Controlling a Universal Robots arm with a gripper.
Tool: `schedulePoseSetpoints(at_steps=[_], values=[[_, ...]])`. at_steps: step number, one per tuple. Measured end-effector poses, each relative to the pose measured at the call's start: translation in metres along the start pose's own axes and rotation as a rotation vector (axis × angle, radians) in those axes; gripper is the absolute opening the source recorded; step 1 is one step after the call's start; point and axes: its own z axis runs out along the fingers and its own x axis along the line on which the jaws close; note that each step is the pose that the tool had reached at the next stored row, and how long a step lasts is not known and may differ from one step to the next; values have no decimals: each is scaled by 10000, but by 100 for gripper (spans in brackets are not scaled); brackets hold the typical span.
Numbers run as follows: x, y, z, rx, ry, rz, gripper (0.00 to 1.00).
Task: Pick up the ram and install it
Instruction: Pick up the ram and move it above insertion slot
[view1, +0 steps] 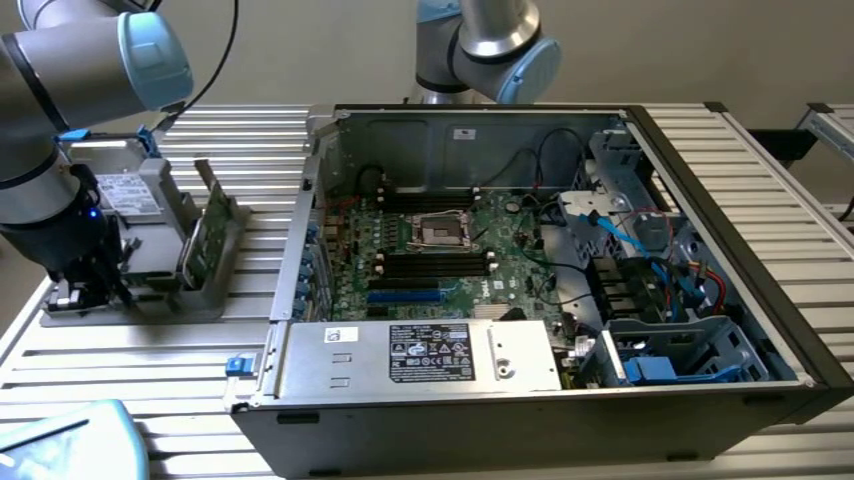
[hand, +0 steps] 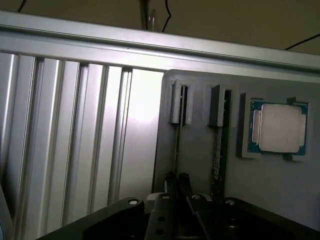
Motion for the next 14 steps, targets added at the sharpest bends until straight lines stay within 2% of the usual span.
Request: schedulePoseSetpoints(at_steps=[3,9,14], values=[[0,0,-9,-16,-5,1,13],[1,2,-79,-120,-13,8,13],[5,-3,-102,-165,-16,9,13]])
